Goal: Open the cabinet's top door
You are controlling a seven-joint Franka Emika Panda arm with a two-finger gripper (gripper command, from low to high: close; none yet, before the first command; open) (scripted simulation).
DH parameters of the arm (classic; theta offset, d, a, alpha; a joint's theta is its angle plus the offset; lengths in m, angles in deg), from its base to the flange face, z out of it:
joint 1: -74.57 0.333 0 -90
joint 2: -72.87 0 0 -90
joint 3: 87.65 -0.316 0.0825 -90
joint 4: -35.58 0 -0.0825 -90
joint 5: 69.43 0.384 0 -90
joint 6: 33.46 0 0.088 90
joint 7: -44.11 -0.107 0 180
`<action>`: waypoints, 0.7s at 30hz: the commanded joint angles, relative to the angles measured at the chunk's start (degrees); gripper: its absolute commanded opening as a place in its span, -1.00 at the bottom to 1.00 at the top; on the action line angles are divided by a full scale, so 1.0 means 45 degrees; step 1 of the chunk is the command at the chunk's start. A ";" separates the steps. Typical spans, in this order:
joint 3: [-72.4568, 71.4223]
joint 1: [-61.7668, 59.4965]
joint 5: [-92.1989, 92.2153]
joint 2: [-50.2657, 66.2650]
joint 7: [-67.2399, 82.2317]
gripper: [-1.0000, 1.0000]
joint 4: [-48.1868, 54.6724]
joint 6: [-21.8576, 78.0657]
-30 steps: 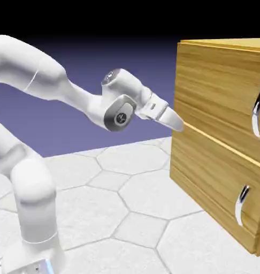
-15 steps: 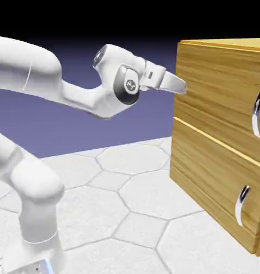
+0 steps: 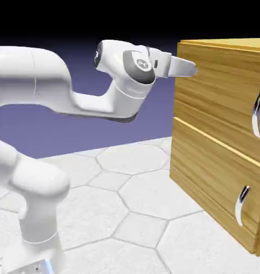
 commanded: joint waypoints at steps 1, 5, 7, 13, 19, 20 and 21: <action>0.0256 0.0234 -0.0554 -0.0088 -0.0375 0.00 0.0150 0.0007; 0.1277 0.1167 -0.2769 -0.0439 -0.1872 0.00 0.0749 0.0035; 0.1787 0.1634 -0.3877 -0.0615 -0.2620 0.00 0.1049 0.0048; 0.3319 0.3034 -0.7199 -0.1141 -0.4865 0.00 0.1948 0.0090; 0.4850 0.4435 -1.0522 -0.1668 -0.7111 0.00 0.2847 0.0132; 0.5105 0.4668 -1.1075 -0.1756 -0.7485 0.00 0.2997 0.0138; 0.5360 0.4901 -1.1629 -0.1844 -0.7859 0.00 0.3146 0.0145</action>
